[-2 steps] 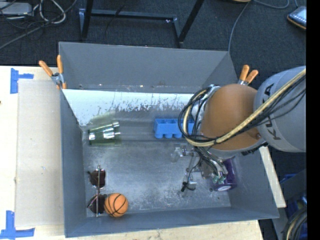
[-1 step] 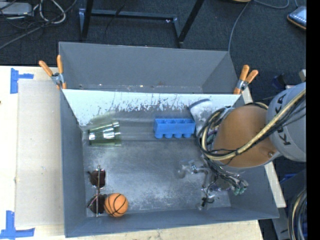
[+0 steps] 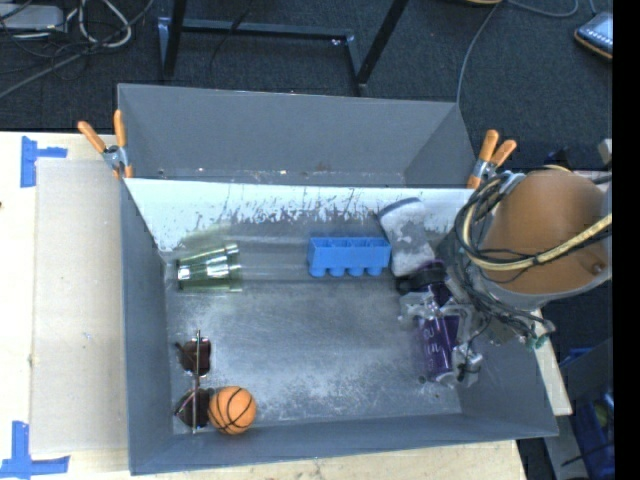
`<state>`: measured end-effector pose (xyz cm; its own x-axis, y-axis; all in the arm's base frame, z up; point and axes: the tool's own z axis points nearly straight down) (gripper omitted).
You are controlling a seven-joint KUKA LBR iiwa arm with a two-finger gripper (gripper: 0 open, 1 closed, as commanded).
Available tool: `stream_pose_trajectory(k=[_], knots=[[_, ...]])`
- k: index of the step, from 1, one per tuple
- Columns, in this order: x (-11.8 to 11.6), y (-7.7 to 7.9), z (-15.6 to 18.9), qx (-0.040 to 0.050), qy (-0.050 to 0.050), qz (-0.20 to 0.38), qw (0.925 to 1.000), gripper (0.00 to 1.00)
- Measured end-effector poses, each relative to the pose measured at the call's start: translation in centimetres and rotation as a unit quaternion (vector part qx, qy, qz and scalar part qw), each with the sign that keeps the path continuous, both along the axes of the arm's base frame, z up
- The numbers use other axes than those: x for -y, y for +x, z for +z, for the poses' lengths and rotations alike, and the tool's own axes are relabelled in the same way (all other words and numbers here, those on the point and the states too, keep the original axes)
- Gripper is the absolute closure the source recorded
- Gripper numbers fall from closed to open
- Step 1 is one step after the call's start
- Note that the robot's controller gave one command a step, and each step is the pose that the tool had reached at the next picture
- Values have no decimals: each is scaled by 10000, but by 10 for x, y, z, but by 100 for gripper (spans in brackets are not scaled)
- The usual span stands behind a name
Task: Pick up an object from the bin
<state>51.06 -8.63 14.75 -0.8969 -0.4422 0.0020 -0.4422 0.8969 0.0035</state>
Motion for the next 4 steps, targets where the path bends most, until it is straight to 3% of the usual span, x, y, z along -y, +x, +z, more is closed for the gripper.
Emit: stream_pose_trajectory(k=[1, 2, 3, 4], knots=[[44, 18, -31, -18, 11, 1648, 9863, 0], [52, 102, -78, 61, 104, 1898, 9818, 0], [43, 63, -76, 24, 113, 4397, 8981, 100], [43, 63, -76, 24, 113, 4389, 8984, 100]])
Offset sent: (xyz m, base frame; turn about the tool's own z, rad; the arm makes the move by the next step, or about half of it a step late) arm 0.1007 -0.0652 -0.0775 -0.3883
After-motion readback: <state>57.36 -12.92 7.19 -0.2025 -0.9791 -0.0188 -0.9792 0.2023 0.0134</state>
